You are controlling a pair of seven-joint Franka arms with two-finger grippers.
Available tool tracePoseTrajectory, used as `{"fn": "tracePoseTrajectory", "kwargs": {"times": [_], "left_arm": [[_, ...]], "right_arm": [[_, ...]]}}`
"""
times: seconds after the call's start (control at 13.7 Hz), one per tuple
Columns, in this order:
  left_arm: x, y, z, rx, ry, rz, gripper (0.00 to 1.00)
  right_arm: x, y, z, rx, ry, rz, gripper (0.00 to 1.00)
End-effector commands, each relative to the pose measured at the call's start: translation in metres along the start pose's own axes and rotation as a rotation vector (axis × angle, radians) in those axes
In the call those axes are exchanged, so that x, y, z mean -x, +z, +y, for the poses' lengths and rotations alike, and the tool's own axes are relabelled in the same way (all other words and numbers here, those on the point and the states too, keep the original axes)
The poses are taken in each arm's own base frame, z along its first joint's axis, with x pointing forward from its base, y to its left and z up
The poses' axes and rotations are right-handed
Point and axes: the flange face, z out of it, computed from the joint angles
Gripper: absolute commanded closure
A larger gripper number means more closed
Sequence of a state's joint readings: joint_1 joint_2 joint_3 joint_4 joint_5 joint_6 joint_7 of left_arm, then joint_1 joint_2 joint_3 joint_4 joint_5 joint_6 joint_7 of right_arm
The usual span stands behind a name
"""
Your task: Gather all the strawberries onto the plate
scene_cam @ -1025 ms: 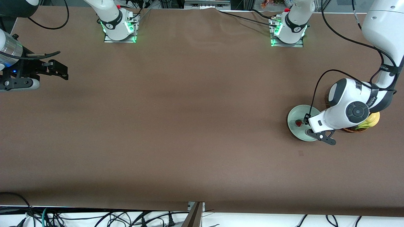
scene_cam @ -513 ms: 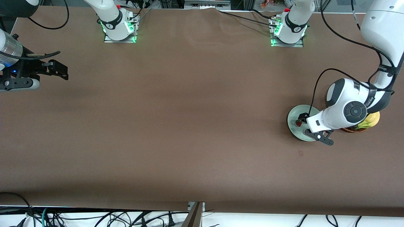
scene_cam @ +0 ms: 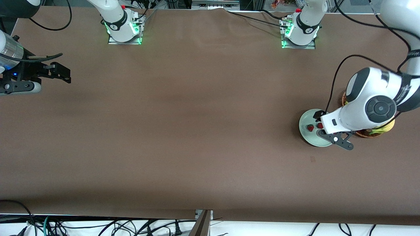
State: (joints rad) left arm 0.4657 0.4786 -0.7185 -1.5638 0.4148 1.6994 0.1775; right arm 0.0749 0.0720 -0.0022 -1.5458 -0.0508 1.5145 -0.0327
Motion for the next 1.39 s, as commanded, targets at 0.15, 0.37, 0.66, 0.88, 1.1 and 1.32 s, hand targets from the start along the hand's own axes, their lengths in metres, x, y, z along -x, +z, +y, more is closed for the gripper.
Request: {"fn": "tracePoseTrajectory", "kwargs": {"times": [0.15,0.37,0.66,0.88,1.1,1.32], "left_arm": [[0.023,-0.117,0.015,-0.016,-0.013,0.02,0.0],[0.05,-0.167,0.016,-0.036,-0.05,0.061,0.0],[0.068,-0.2,0.019,-0.089,-0.076,0.079,0.0],[0.068,-0.207,0.037,-0.134,-0.092,0.081,0.0],[0.095,-0.198,0.018,-0.045,-0.234,0.164,0.0],[0.138,-0.177,0.014,0.019,-0.304,0.236,0.0]], "right_arm": [[-0.004,-0.002,0.002,0.007,-0.003,0.006,0.0],[-0.004,-0.002,0.002,0.007,-0.004,0.009,0.0],[-0.004,-0.002,0.002,0.007,-0.004,0.009,0.0],[-0.004,-0.002,0.003,0.007,-0.003,0.009,0.0],[-0.004,-0.002,0.003,0.007,-0.003,0.011,0.0],[-0.004,-0.002,0.003,0.007,-0.003,0.011,0.0]]}}
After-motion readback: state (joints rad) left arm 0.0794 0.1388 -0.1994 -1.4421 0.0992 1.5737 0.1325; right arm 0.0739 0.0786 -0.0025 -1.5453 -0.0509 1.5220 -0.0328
